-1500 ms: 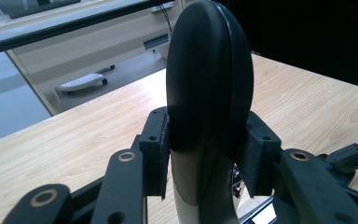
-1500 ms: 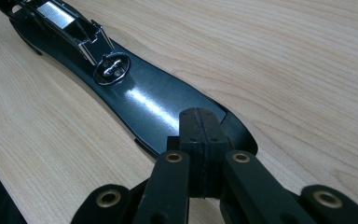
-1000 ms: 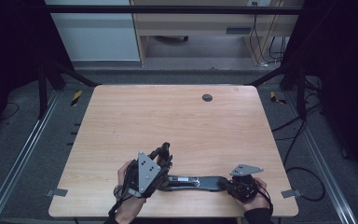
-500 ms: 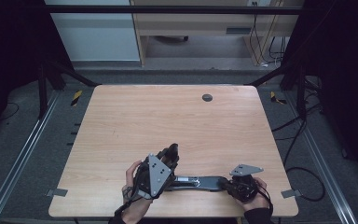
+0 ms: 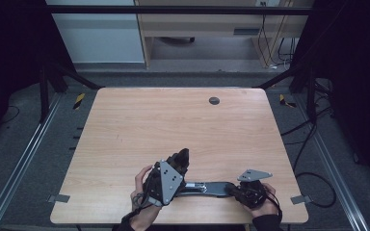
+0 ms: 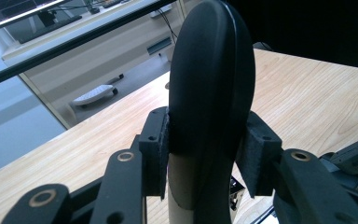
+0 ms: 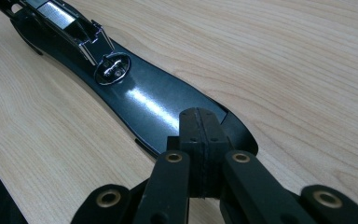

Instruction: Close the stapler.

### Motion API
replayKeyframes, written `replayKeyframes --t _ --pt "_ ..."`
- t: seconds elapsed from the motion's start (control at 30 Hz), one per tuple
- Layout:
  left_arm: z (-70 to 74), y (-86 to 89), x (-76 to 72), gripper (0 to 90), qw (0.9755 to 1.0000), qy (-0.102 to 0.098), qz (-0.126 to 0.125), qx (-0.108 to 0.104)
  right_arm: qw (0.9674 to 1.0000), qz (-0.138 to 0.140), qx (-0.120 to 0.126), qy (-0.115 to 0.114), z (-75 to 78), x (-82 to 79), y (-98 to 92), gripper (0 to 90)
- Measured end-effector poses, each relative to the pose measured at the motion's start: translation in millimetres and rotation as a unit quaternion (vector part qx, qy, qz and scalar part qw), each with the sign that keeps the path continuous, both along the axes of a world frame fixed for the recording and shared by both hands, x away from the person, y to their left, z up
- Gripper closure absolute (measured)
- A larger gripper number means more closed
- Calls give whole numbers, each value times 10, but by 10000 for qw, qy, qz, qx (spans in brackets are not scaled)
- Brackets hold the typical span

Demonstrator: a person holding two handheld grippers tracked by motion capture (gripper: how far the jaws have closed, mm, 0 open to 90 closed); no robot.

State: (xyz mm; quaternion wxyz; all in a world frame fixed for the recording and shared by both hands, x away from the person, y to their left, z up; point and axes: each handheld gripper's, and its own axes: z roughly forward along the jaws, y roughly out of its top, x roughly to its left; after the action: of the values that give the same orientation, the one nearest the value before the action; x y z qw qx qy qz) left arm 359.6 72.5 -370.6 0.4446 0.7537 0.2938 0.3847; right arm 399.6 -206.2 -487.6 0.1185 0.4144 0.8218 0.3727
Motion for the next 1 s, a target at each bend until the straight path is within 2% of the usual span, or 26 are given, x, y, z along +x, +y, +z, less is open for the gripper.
replayKeyframes --t 1.0 --pt "-119 -264 -38 574 9987 -344 30 369 10000 12 3 -6 -1 -1 -2 900"
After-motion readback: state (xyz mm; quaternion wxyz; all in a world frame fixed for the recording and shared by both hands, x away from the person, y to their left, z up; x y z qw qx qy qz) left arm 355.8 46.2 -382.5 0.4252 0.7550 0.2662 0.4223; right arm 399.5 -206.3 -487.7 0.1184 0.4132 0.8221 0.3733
